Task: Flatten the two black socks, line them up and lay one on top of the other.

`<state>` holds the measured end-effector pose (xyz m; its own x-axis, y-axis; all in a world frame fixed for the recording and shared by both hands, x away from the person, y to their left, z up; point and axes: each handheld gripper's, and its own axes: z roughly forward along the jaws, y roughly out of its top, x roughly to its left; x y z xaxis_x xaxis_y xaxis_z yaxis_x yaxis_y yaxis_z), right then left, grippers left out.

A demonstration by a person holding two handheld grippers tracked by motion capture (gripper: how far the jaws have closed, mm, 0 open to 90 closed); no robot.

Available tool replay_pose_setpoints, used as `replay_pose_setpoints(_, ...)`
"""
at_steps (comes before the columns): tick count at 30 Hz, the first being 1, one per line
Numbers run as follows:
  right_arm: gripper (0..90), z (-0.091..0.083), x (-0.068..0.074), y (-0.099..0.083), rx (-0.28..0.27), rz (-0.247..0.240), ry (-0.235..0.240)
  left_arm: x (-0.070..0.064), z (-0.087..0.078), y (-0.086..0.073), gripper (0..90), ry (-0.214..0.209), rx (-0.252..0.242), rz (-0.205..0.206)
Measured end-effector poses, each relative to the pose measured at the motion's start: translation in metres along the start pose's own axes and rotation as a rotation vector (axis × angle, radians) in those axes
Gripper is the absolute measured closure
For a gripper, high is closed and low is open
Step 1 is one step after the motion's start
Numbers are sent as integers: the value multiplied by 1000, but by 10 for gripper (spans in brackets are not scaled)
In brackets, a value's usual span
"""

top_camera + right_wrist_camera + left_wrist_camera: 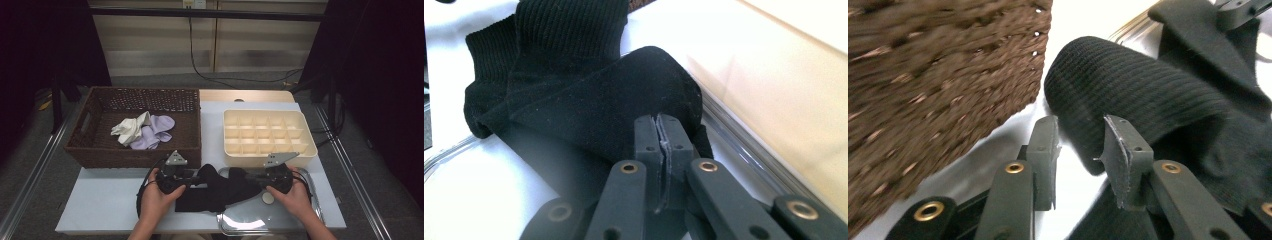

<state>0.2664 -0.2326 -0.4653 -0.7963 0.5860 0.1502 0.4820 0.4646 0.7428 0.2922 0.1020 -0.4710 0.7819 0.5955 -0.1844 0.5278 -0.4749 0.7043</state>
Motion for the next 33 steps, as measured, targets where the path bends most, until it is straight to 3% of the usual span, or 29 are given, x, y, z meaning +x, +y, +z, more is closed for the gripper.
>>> replay_pose_setpoints(3,881,0,0,-1,0,3,0,-2,12,2,659,-6,16,13)
replay_pose_setpoints(5,880,0,0,-1,-3,3,-2,-5,15,3,662,-3,30,51)
replay_pose_setpoints(6,880,0,0,-2,-4,5,-2,-6,15,4,670,-5,40,50)
replay_pose_setpoints(7,880,0,1,-2,2,6,-8,-7,16,5,706,-24,44,58)
replay_pose_setpoints(11,880,1,2,-3,-4,4,-12,-10,16,5,823,-32,54,76)
replay_pose_setpoints(15,881,1,3,-3,-8,5,-14,-11,13,6,862,-33,61,74)
replay_pose_setpoints(22,881,-6,0,-3,-44,11,-18,-10,-21,9,867,-52,12,28)
replay_pose_setpoints(25,881,-9,1,-3,-44,7,-15,-10,-37,3,867,-61,12,-9)
replay_pose_setpoints(27,881,-8,1,-4,-46,1,-13,-11,-39,-3,867,-70,24,-20)
replay_pose_setpoints(32,880,-5,2,-7,-37,-1,-9,-14,-29,-18,855,-26,135,38)
replay_pose_setpoints(33,881,-5,2,-8,-35,-2,-10,-14,-28,-20,848,-26,129,37)
